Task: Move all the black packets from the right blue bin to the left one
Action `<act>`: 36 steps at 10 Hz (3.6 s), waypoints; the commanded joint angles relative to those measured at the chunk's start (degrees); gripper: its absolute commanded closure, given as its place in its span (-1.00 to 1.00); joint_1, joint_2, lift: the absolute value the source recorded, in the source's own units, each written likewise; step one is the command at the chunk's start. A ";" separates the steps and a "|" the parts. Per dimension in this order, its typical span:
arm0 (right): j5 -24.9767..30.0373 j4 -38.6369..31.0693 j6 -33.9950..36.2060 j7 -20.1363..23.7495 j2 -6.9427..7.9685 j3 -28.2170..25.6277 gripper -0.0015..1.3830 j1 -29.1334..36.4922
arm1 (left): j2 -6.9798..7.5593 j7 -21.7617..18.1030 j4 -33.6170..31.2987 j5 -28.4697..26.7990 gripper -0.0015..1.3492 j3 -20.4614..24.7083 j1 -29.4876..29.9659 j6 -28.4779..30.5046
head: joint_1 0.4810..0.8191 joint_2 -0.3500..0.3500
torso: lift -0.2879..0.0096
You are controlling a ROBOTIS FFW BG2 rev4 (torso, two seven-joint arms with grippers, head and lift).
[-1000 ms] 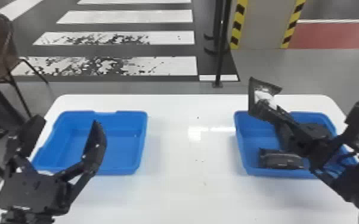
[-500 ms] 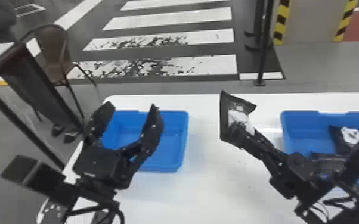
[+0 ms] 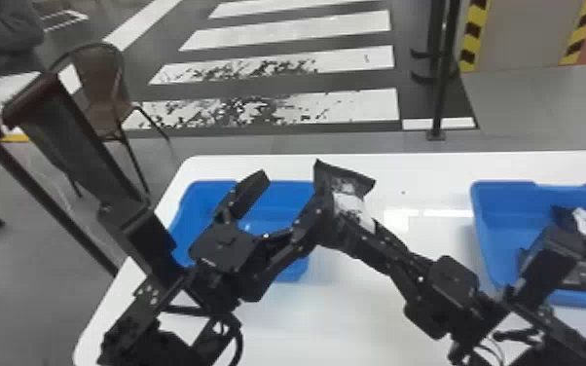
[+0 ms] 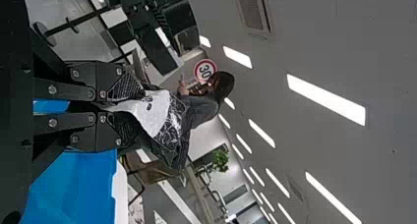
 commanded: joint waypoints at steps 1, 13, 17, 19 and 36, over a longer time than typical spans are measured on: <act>-0.31 0.09 0.00 -0.17 -0.36 2.12 0.57 -0.70 | -0.16 0.04 0.09 -0.66 -0.76 0.33 0.08 1.42 | 0.27 0.73 | -0.01; -1.57 2.34 1.97 -1.57 -0.27 4.86 0.57 -4.92 | -0.25 0.39 1.35 3.79 0.81 -0.81 0.22 3.81 | 0.27 0.86 | -0.01; -0.66 2.90 1.97 -2.80 0.08 7.14 0.57 -9.14 | 0.19 1.18 0.37 0.48 0.81 -2.41 0.50 0.43 | 0.27 0.82 | -0.01; -2.71 3.04 1.97 -2.98 -0.01 7.26 0.49 -9.00 | 0.10 4.61 -1.46 0.48 0.81 -2.52 2.89 -3.64 | 0.27 0.87 | -0.01; 16.48 -12.99 29.39 -2.01 3.86 -30.33 -0.86 5.77 | -2.09 8.04 13.73 -6.38 -0.67 3.76 1.63 -27.55 | 0.27 0.73 | -0.01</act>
